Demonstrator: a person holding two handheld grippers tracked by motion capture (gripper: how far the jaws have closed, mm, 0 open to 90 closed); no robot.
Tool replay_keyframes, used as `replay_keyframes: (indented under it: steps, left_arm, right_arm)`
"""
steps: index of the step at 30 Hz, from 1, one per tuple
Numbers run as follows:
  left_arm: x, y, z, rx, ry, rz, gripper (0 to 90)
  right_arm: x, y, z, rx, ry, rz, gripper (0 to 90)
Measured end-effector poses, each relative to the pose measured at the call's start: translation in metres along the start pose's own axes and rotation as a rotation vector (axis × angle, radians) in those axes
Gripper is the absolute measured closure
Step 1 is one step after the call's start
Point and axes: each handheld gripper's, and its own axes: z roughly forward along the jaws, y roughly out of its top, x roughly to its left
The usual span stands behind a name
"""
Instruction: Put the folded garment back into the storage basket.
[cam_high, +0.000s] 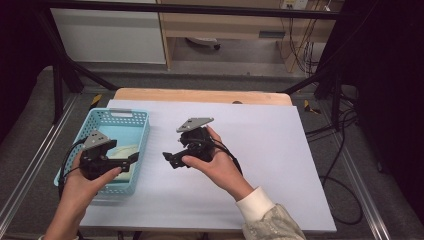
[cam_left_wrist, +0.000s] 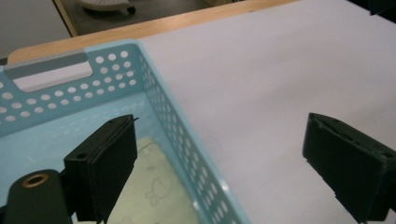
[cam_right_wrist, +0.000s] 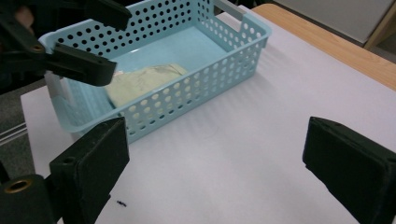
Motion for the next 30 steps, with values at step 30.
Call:
replay_keyframes:
  steps: [30]
  left_arm:
    - [-0.007, -0.021, 0.013, 0.006, -0.056, -0.022, 7.8]
  right_arm:
    - [-0.044, -0.011, -0.026, -0.106, -0.086, 0.056, 5.8]
